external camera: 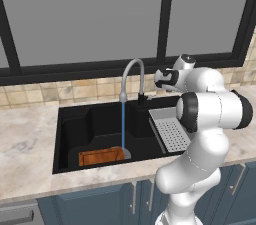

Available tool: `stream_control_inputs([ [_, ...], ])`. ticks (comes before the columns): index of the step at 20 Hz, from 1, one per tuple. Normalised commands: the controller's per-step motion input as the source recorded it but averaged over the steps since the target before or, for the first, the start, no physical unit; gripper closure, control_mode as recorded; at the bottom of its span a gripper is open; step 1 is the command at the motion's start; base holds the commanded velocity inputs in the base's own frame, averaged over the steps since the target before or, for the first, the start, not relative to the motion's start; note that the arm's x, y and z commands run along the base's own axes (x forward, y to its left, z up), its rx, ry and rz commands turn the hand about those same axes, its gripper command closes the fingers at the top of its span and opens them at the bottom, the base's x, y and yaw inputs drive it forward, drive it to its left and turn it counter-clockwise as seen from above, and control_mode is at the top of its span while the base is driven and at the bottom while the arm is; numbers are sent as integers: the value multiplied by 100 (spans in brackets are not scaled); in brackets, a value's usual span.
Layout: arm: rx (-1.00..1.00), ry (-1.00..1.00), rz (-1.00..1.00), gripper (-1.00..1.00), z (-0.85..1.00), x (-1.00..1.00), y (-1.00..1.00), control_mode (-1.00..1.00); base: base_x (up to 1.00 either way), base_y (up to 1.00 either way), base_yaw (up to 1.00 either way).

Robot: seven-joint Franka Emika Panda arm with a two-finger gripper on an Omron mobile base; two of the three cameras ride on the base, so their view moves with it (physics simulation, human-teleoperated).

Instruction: Turn on the sink faucet with hot water and rinse the cutting board for ten seconds, then turn off the faucet. Push the cutting board to reach the water if necessary.

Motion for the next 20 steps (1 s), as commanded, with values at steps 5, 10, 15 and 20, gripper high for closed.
stream_control_inputs([
  [5,0,0,0,100,0,0,0,-100,0,0,0],
  [10,0,0,0,100,0,0,0,-100,0,0,0],
  [15,0,0,0,100,0,0,0,-100,0,0,0],
  [20,0,0,0,100,0,0,0,-100,0,0,0],
])
